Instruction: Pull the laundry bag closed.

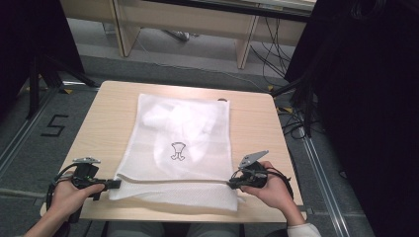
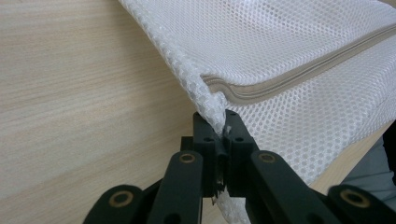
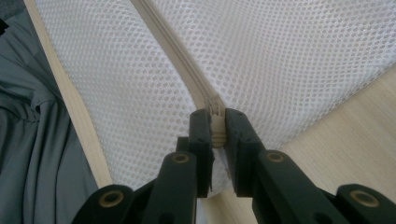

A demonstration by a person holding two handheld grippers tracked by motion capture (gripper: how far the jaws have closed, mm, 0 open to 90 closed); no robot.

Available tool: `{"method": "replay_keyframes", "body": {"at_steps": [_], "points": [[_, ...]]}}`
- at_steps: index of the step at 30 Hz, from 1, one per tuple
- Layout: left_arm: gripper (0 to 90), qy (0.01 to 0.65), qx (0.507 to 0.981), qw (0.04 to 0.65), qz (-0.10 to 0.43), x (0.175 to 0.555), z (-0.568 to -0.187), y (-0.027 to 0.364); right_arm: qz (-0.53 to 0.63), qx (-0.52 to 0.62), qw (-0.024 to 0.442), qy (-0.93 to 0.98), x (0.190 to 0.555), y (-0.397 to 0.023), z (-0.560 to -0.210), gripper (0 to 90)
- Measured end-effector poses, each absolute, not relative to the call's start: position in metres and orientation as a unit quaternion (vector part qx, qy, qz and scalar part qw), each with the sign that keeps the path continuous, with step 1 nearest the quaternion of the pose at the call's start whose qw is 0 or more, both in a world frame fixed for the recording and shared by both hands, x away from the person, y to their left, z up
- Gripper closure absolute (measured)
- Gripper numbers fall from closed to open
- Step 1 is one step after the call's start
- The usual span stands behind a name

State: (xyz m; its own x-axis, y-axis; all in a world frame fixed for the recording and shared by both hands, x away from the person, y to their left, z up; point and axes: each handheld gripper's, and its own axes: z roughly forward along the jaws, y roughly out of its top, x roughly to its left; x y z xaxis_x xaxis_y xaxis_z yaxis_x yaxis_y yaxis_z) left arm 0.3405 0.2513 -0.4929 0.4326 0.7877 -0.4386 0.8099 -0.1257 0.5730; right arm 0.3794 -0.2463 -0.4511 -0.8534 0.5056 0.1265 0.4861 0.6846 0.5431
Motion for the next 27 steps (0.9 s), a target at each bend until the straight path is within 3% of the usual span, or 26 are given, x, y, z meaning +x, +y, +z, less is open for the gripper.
{"method": "replay_keyframes", "body": {"at_steps": [27], "points": [[85.4, 0.534, 0.753, 0.385, -0.017, 0.341, -0.494, 0.251, 0.247, 0.279, 0.007, 0.928, 0.379, -0.250, -0.462, 82.3]]}}
